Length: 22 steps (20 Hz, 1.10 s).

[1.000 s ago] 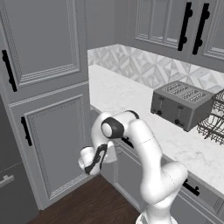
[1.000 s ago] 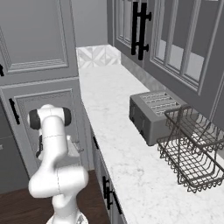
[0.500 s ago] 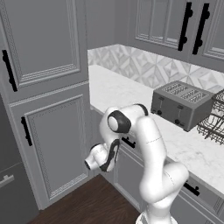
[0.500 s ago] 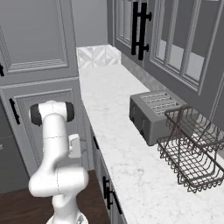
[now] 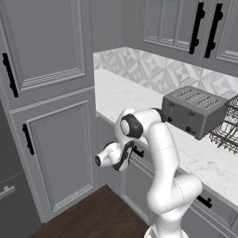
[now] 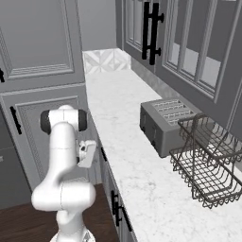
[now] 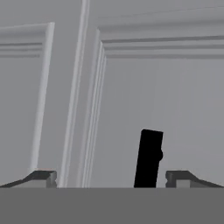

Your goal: Take a straw from the drawer in front and place it inside the glass cup on the dining counter.

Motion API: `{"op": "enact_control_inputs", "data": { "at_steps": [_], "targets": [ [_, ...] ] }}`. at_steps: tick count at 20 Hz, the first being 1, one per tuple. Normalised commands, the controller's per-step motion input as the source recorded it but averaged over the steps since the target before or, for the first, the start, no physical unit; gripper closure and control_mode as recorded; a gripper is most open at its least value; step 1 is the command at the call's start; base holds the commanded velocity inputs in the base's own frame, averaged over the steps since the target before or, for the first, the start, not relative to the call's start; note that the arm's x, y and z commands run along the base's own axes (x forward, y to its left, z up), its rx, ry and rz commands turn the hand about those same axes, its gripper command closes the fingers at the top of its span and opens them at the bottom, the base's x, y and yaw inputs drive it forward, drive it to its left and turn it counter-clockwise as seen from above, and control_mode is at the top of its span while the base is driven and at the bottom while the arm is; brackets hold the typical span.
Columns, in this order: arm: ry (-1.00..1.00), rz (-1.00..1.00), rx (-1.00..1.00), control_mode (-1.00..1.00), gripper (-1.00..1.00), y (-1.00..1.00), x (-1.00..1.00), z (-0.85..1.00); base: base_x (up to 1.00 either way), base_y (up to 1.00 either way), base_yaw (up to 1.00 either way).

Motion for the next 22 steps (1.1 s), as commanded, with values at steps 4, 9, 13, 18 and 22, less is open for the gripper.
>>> {"op": "enact_control_inputs", "data": {
  "at_steps": [4, 9, 13, 18, 22],
  "targets": [
    [0.01, 0.00, 0.01, -1.00, -1.00, -0.09, 0.26, -0.48, 0.00, 0.00, 0.00],
    [0.00, 0.00, 0.00, -1.00, -1.00, -0.02, 0.32, -0.37, 0.00, 0.00, 0.00],
    [-0.02, 0.00, 0.00, -1.00, -1.00, -0.01, 0.16, -0.17, 0.00, 0.00, 0.00],
    [-0.08, 0.00, 0.00, -1.00, -1.00, -0.04, -0.08, -0.01, 0.00, 0.00, 0.00],
    [-0.10, 0.00, 0.00, -1.00, -1.00, 0.00, -0.11, 0.12, 0.00, 0.00, 0.00]
  ]
}}
